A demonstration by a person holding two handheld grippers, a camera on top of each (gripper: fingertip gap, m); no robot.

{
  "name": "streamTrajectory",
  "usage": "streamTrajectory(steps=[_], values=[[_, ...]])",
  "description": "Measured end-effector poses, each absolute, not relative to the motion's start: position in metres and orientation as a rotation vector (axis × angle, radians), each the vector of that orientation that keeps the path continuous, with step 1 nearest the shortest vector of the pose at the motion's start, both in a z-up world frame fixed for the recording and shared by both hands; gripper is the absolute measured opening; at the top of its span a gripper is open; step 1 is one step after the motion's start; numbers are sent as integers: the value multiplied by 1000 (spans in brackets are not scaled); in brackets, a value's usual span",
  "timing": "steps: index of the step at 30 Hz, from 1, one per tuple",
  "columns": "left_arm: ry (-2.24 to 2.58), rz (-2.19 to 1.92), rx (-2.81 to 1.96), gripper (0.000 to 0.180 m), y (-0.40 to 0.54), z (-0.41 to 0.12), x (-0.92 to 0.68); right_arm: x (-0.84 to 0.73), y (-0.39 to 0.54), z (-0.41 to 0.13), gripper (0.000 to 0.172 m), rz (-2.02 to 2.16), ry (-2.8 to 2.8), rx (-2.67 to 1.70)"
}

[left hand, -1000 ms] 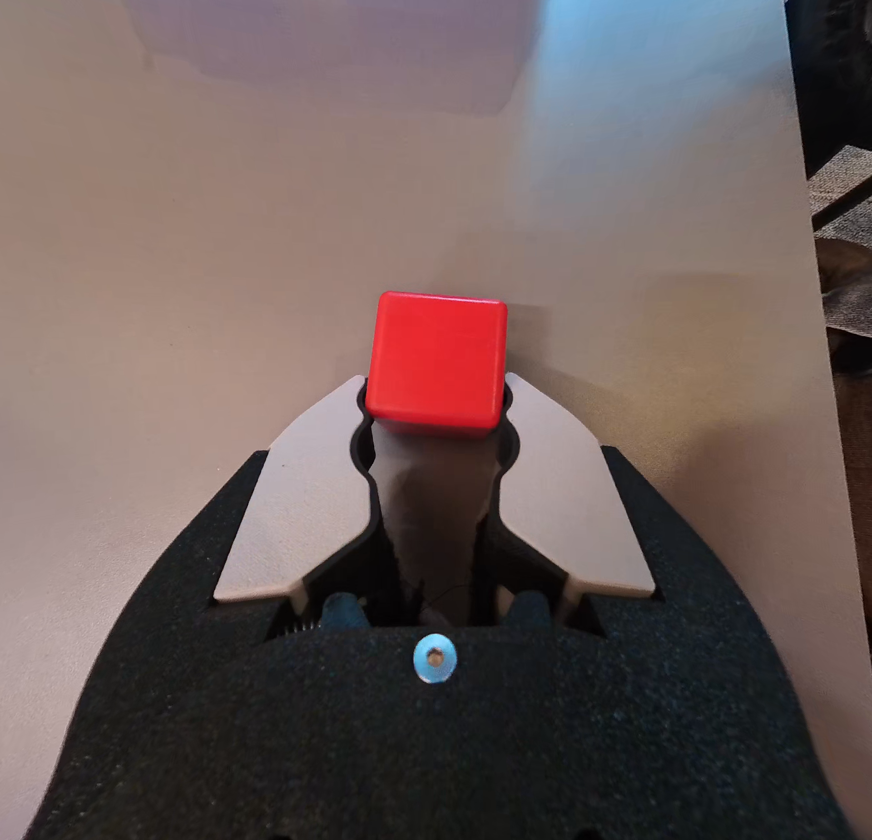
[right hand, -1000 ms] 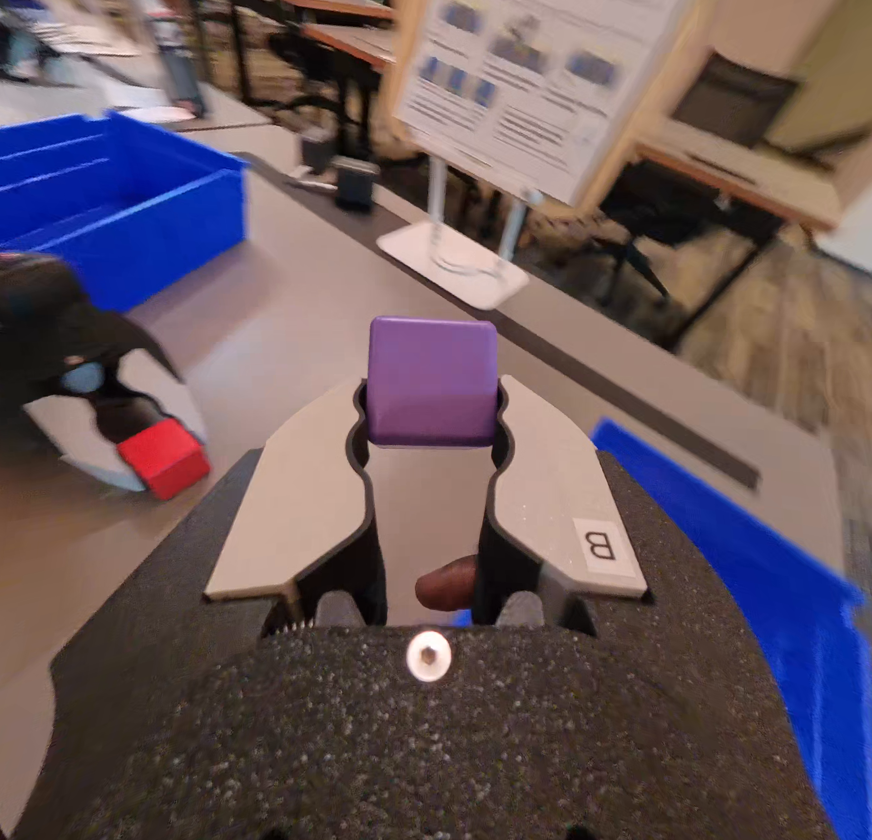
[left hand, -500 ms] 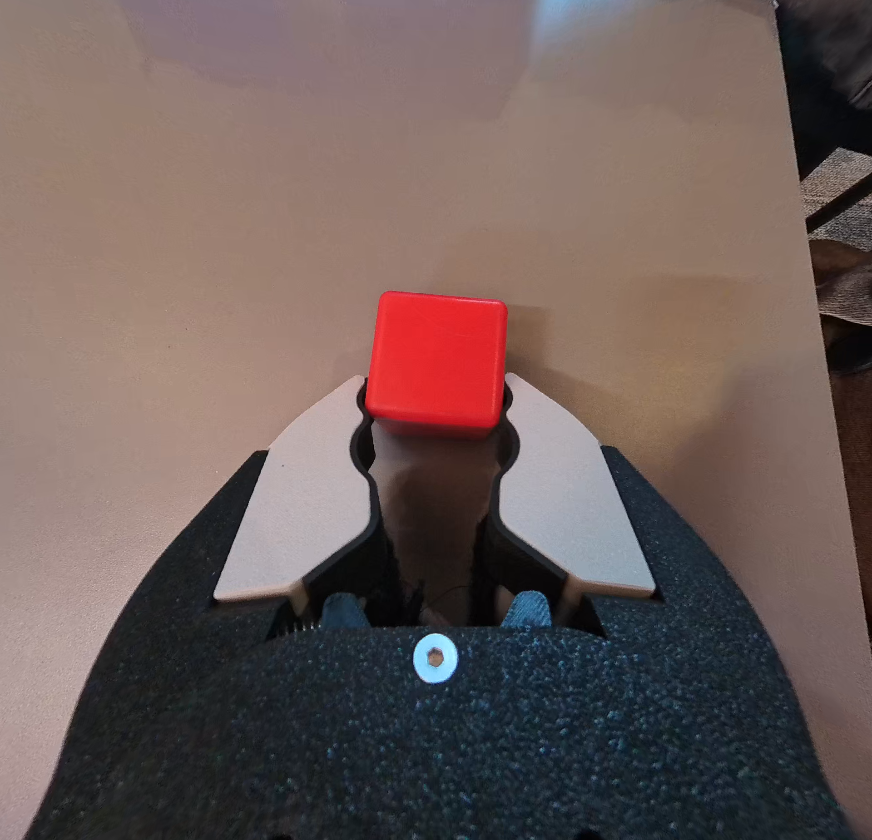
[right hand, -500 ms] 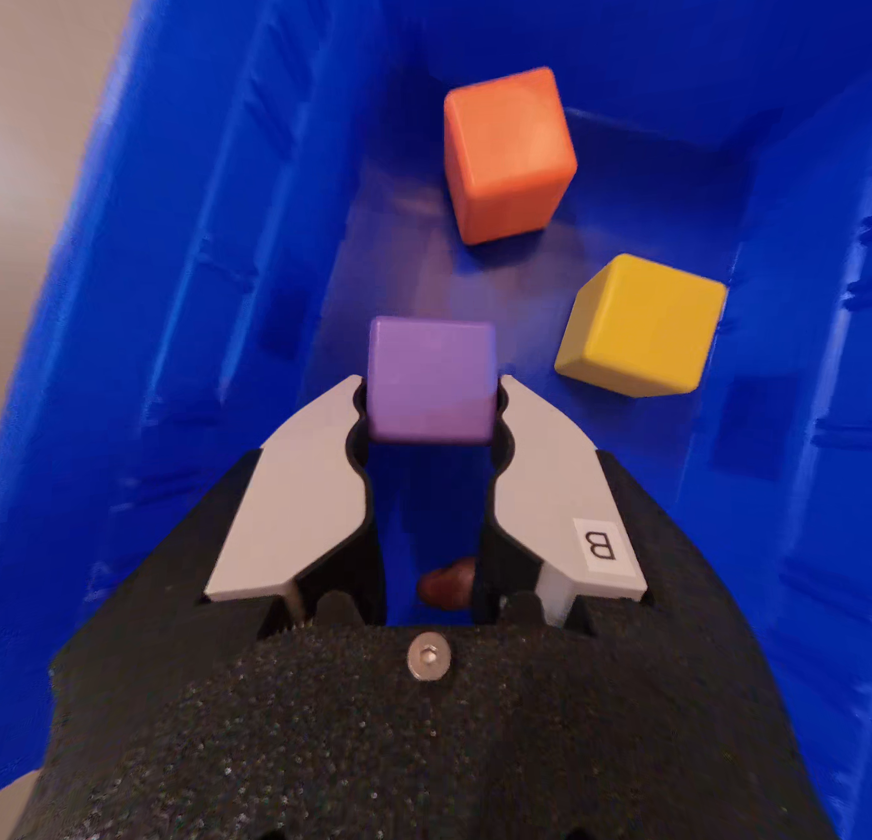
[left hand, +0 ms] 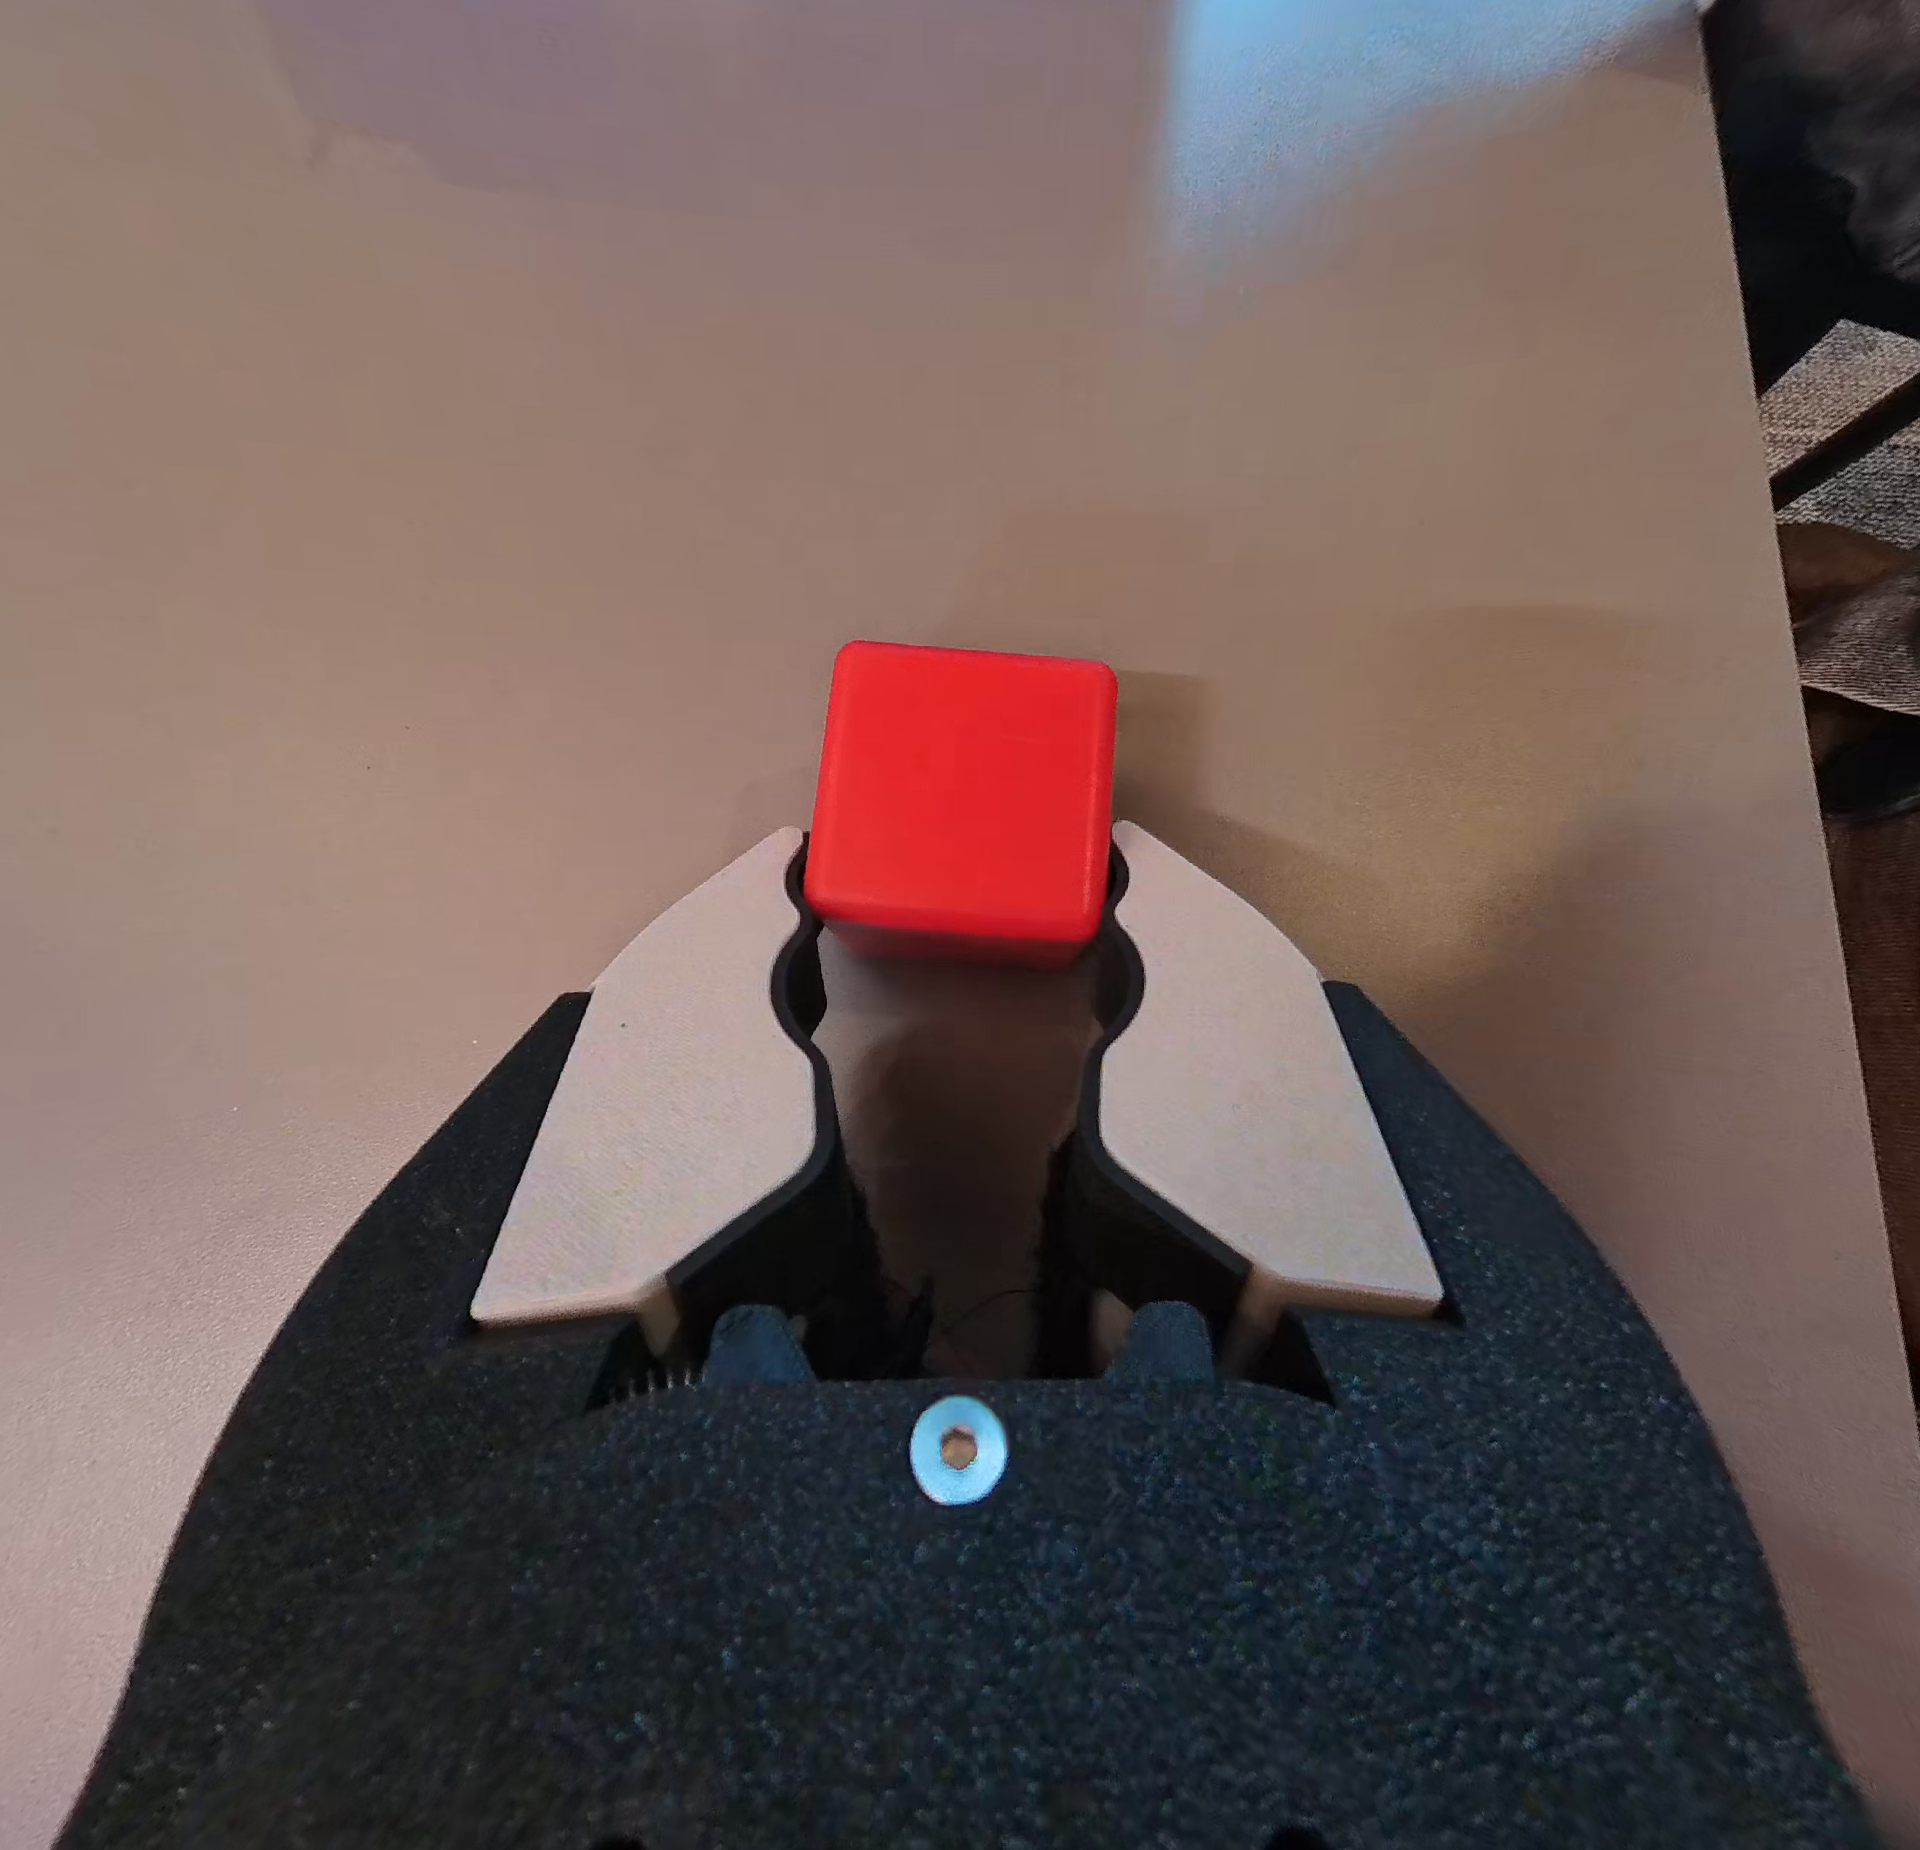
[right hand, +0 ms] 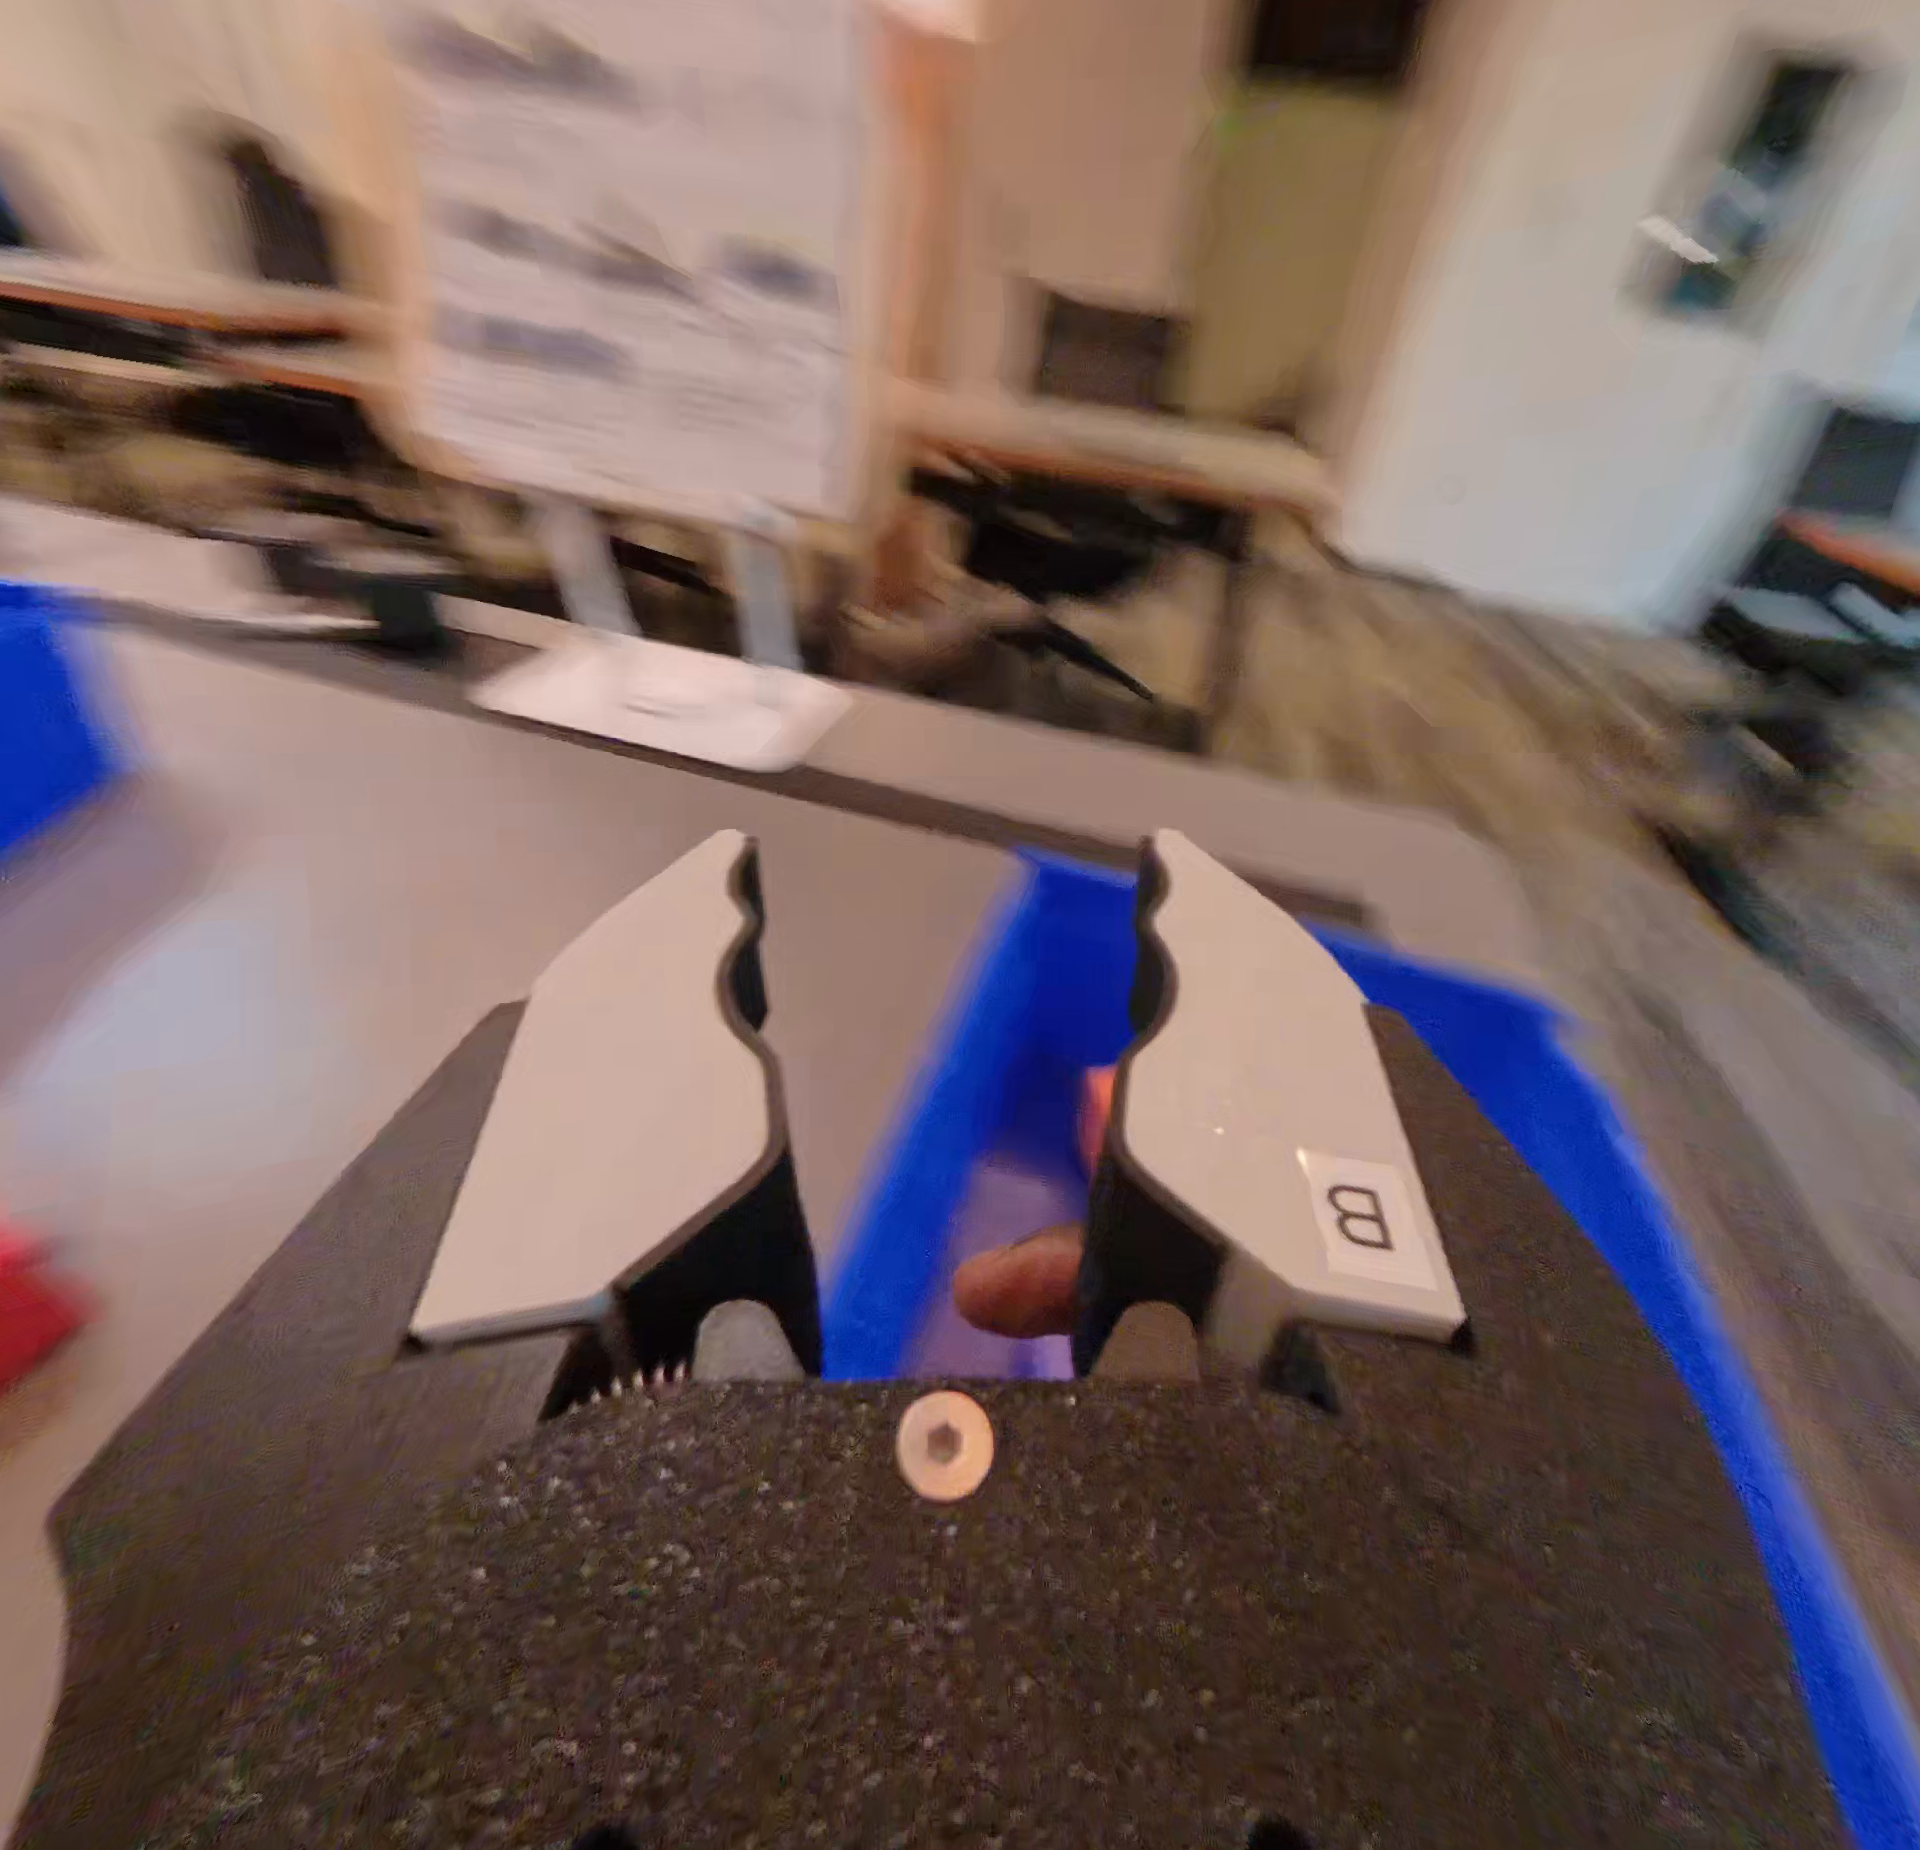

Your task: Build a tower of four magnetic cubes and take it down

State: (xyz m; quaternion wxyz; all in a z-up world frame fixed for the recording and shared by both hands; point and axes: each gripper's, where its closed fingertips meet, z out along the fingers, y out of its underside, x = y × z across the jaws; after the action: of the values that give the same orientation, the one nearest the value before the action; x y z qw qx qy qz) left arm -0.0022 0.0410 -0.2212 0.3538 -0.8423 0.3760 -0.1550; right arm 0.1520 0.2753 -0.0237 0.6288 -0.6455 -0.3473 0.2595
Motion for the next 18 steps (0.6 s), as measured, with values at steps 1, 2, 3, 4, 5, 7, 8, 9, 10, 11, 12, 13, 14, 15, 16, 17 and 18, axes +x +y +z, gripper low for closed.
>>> streamTrajectory(steps=[1, 2, 3, 4, 5, 7, 8, 9, 10, 11, 12, 13, 14, 15, 16, 17, 18], values=[[973, -401, -2178, 50, 41, -221, -2, 128, 240, -12, 58, 722, -937, -1356], [973, -400, -2178, 50, 41, -221, -2, 104, 199, -10, 54, 865, -1123, -1254], [973, -400, -2178, 50, 41, -221, -2, 84, 155, -20, 57, 1013, -1343, -1174], [973, -400, -2178, 50, 41, -221, -2, 72, 114, -36, 61, 1128, -1570, -1106], [973, -400, -2178, 50, 41, -221, -2, 63, 84, -54, 63, 1176, -1750, -1054], [975, -401, -2177, 50, 41, -221, -2, 41, 57, -90, 64, 1119, -1963, -1018], [975, -401, -2176, 50, 40, -221, -2, 30, 50, -108, 65, 1088, -2043, -1030], [976, -401, -2176, 50, 40, -221, -2, 21, 44, -125, 66, 1076, -2112, -1052], [976, -400, -2176, 50, 40, -221, -2, 12, 39, -140, 65, 1074, -2165, -1079], [978, -401, -2176, 50, 40, -221, -2, 5, 37, -153, 64, 1063, -2209, -1108], [980, -401, -2176, 50, 40, -221, -2, 0, 37, -165, 63, 1042, -2244, -1130], [982, -401, -2176, 50, 40, -221, -2, -4, 38, -175, 62, 1020, -2269, -1144], [984, -401, -2177, 50, 39, -221, -2, -7, 37, -182, 59, 1011, -2288, -1148], [985, -400, -2178, 50, 39, -221, -2, -8, 36, -187, 56, 1013, -2306, -1149], [989, -400, -2178, 50, 39, -221, -1, -8, 36, -191, 51, 1005, -2321, -1154], [993, -401, -2179, 50, 39, -221, -1, -8, 38, -196, 47, 977, -2336, -1161], [997, -400, -2179, 50, 38, -221, -1, -7, 38, -199, 48, 958, -2351, -1160]])
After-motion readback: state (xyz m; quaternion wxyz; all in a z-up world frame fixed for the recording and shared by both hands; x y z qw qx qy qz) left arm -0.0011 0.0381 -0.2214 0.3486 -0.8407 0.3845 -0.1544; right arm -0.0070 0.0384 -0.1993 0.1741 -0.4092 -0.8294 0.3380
